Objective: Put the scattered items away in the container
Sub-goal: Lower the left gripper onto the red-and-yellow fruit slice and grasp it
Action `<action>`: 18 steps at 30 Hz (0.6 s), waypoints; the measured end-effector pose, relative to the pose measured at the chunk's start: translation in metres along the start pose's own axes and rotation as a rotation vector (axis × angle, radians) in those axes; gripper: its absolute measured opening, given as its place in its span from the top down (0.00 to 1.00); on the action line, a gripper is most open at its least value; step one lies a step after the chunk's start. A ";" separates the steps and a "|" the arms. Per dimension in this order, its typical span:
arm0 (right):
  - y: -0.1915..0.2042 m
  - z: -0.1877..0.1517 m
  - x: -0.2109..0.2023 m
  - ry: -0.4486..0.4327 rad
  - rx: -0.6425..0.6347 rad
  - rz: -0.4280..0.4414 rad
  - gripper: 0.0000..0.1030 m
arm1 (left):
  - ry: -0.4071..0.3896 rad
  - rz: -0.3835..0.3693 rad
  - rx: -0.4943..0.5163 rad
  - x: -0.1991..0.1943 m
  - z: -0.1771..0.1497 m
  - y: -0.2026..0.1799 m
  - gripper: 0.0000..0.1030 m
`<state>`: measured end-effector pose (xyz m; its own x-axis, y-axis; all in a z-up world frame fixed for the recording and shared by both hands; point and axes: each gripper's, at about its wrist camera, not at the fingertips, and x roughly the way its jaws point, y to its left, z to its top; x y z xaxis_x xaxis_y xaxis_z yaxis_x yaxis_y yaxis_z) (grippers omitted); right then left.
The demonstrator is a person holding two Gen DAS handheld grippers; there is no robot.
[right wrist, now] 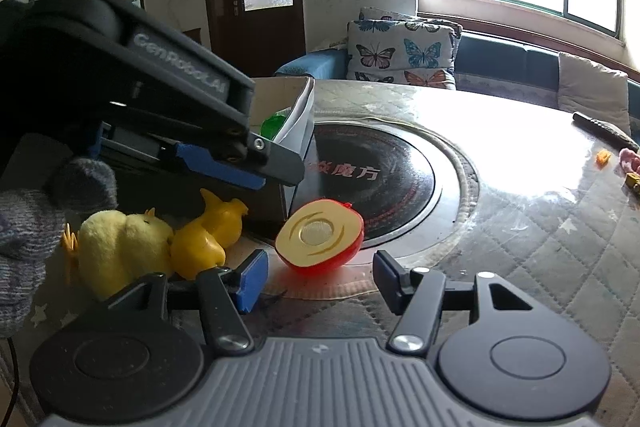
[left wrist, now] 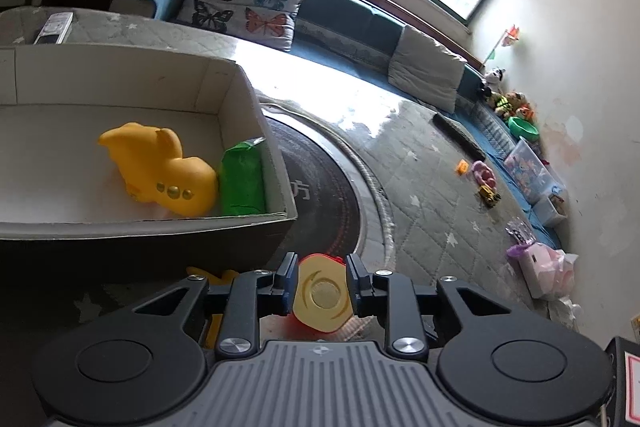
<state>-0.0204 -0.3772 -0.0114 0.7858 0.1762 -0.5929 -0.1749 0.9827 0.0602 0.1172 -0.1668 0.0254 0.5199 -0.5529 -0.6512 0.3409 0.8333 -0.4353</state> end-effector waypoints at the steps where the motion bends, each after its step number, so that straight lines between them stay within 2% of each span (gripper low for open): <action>1: 0.000 0.000 0.002 0.002 -0.001 -0.001 0.40 | 0.001 0.000 -0.004 0.001 0.000 0.001 0.72; 2: 0.000 0.000 0.003 0.003 -0.003 -0.003 0.34 | 0.003 -0.001 -0.008 0.003 0.000 0.001 0.72; 3: 0.000 0.000 0.005 0.002 -0.005 -0.005 0.33 | 0.006 -0.003 -0.012 0.005 0.000 0.002 0.72; 18: -0.003 0.006 0.020 0.007 -0.016 -0.003 0.34 | 0.039 0.000 -0.049 0.027 0.003 0.007 0.72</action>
<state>-0.0009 -0.3763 -0.0188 0.7819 0.1732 -0.5988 -0.1827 0.9821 0.0456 0.1358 -0.1758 0.0061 0.4884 -0.5531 -0.6749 0.3013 0.8328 -0.4644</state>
